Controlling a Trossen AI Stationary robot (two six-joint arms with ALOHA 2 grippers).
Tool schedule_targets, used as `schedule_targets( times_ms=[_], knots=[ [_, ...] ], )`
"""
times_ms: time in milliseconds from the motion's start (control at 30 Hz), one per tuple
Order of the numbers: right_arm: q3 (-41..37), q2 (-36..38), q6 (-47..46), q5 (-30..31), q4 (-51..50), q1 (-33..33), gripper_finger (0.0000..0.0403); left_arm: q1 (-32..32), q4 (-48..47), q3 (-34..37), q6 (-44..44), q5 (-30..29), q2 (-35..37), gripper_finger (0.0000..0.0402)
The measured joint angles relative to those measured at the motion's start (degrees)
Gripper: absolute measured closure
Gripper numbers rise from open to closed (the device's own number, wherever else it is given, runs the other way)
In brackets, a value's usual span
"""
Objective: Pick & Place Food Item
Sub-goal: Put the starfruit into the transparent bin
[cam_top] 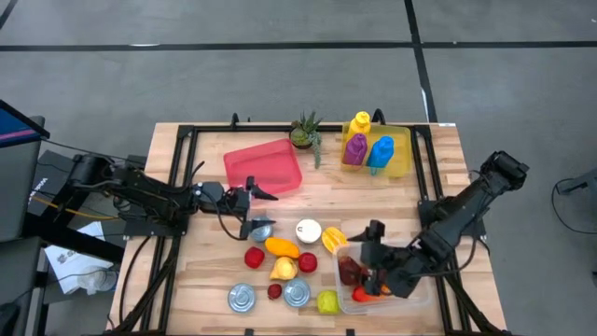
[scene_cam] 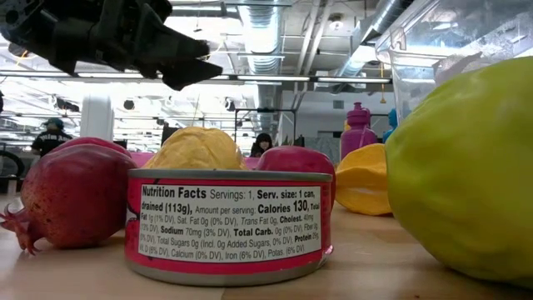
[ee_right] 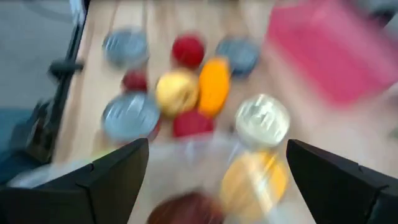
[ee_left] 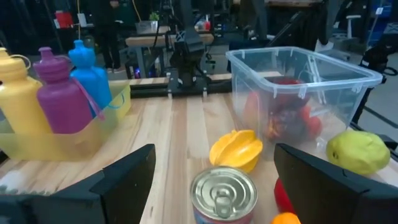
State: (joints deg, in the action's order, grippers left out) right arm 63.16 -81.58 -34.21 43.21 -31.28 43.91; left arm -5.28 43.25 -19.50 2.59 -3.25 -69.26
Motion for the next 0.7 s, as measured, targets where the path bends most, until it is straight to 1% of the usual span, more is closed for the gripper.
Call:
schedule_targets(
  times_ms=[67,133,200,267,333,367,467,600,700],
  knots=[
    [0.0,0.0,4.0,4.4,2.6,-0.1,0.0034,0.0,-1.6,-1.6,0.2,0.6,-0.9,0.0082],
    [0.0,0.0,7.3,7.0,5.1,-1.1,0.0034,0.0,-2.2,-3.9,1.3,1.7,-3.0,0.0082],
    [0.0,0.0,9.0,7.9,6.5,-3.2,0.0034,0.0,-2.6,-6.1,2.6,2.6,-5.5,0.0082],
    [0.0,0.0,9.0,7.3,6.9,-5.9,0.0034,0.0,-2.7,-7.8,4.2,3.4,-8.0,0.0082],
    [0.0,0.0,8.5,3.7,6.7,-9.4,0.0034,0.4,-2.9,-8.8,4.9,3.7,-9.7,0.0082],
    [0.0,0.0,8.3,0.9,6.7,-11.2,0.0034,0.6,-2.6,-9.3,5.0,4.1,-10.4,0.0082],
    [0.0,0.0,7.9,-7.9,6.4,-16.8,0.0034,1.6,-2.5,-9.8,5.0,6.2,-11.6,0.0082],
    [0.0,0.0,6.8,-21.0,4.4,-24.9,0.0038,2.2,-4.1,-9.7,5.3,6.5,-11.8,0.0082],
    [0.0,-0.1,5.8,-28.9,1.3,-30.5,0.0047,2.2,-4.9,-9.7,6.2,6.5,-11.8,0.0082]
  ],
)
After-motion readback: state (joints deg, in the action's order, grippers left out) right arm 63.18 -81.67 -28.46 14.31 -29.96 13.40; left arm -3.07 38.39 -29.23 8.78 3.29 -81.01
